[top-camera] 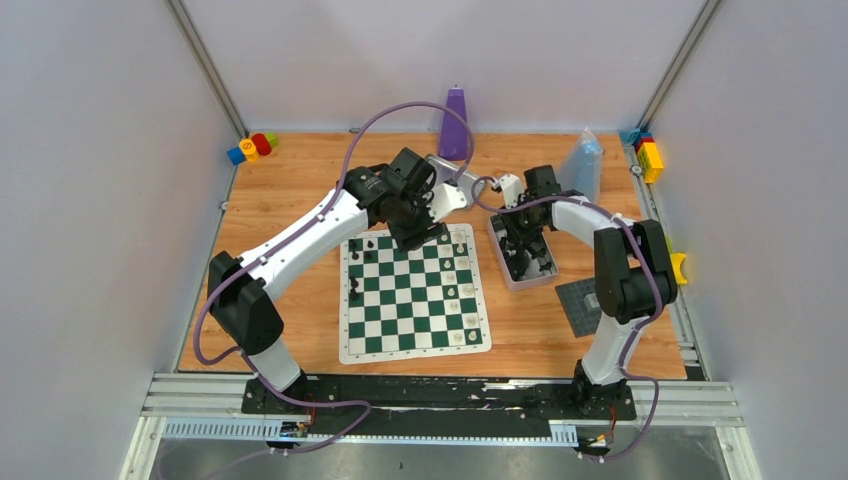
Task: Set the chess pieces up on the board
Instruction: Pick up the chess piece from the storage box, then place the chess piece on the chessboard.
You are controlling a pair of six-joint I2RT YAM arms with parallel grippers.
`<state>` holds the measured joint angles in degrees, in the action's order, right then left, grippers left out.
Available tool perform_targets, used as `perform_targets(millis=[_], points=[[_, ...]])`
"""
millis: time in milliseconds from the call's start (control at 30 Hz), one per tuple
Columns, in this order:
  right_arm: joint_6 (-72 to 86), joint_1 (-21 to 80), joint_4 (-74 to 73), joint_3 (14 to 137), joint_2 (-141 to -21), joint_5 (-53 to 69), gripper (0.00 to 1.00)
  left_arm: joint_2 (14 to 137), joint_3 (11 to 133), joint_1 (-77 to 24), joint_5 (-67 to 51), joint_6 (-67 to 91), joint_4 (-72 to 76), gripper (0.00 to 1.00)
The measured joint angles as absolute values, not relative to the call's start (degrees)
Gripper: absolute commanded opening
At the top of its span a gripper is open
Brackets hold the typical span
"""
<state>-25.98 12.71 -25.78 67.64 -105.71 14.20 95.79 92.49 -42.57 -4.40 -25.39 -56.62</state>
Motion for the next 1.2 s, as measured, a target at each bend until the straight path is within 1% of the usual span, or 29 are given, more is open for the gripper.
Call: perform_targets(millis=[300, 500, 600, 800, 1000, 1200], points=[[-26.0, 11.4, -26.3, 66.3, -98.3, 13.8, 0.12, 95.8, 91.9, -40.0, -5.4, -22.4, -53.4, 0.68], [-25.6, 10.2, -26.9, 64.8, -90.8, 18.3, 0.13, 94.5, 91.8, -36.6, -9.7, -18.4, -50.0, 0.71], [-25.3, 10.2, -27.8, 64.0, -86.0, 24.3, 0.13, 93.5, 91.8, -34.9, -14.2, -15.6, -48.0, 0.72], [-23.9, 11.3, -28.1, 64.0, -77.9, 37.3, 0.14, 93.7, 94.7, -32.1, -28.5, -7.2, -44.4, 0.7], [-21.3, 14.2, -28.1, 65.1, -76.8, 44.9, 0.14, 96.8, 97.6, -30.7, -42.2, 5.1, -37.2, 0.67], [-18.2, 15.6, -27.3, 65.4, -76.7, 47.8, 0.13, 101.4, 97.7, -29.8, -51.2, 16.8, -30.2, 0.67]])
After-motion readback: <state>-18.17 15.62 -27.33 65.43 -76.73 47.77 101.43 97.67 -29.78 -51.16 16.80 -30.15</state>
